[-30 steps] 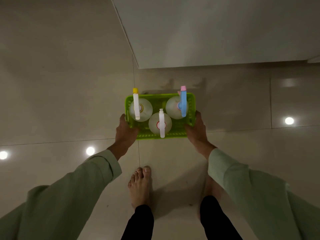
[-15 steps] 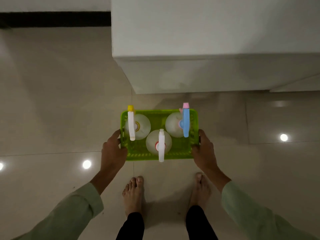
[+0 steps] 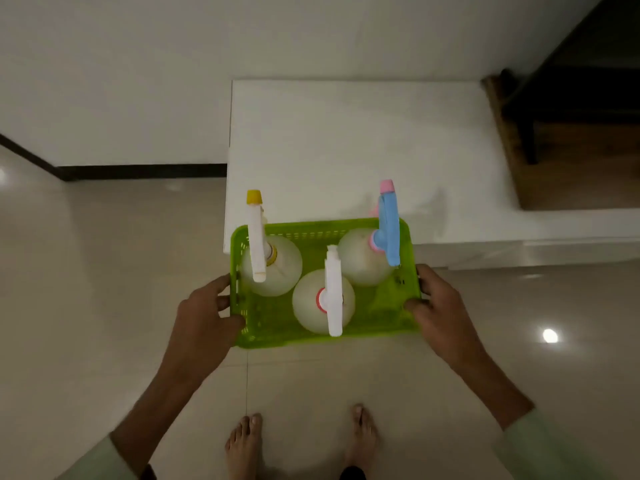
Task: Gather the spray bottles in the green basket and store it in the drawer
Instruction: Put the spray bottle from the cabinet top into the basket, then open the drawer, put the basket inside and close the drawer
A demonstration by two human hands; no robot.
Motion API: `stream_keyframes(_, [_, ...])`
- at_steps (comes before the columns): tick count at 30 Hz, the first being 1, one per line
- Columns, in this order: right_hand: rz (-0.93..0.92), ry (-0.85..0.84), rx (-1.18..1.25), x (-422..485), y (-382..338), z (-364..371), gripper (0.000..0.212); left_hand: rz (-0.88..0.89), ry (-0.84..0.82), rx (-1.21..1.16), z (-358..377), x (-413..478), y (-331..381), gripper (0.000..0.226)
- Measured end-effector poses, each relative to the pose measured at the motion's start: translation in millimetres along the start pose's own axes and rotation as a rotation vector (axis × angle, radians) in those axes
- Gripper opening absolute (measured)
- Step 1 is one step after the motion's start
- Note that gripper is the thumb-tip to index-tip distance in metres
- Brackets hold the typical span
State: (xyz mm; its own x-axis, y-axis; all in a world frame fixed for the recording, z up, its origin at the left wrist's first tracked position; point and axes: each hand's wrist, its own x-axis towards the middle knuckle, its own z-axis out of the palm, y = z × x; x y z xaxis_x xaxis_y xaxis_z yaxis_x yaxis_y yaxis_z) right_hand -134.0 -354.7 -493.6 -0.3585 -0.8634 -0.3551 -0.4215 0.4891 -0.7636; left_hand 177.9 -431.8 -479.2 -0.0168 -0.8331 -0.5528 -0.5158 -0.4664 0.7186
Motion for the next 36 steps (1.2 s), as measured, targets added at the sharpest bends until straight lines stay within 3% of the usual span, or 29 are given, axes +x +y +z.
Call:
stream_keyframes(5, [0.011,0.023,-0.046,48.1,-33.9,-27.7,0.030,0.043,0.019,-0.020,3.5,31.1,58.4,0.064])
stream_keyframes(14, [0.170,0.026,-0.003,129.2,-43.8,-24.7,0.045,-0.034,0.005,-0.026,24.1,106.5,98.8,0.059])
stream_keyframes(24, [0.142,0.061,-0.009,159.5,-49.4,-24.8,0.039,-0.004,0.041,-0.054,29.0,130.0,112.8,0.061])
stream_keyframes(27, [0.121,0.077,0.115,151.7,-45.2,-24.7,0.029,0.047,0.108,-0.142,34.0,118.4,102.9,0.051])
stream_keyframes(29, [0.102,0.133,0.235,135.6,-36.1,-22.8,0.035,0.115,0.272,-0.194,45.6,100.3,89.7,0.046])
stream_keyframes(32, [0.013,0.404,0.386,97.8,-15.1,-3.0,0.029,0.185,0.533,-0.292,78.4,66.0,64.0,0.035])
stream_keyframes(34, [0.035,0.526,0.466,77.1,5.6,23.3,0.013,0.132,0.534,-0.374,108.1,50.5,45.2,0.024])
stream_keyframes(36, [0.255,0.466,0.611,69.3,26.7,53.3,0.009,-0.032,0.422,-0.504,135.8,50.5,25.2,0.018])
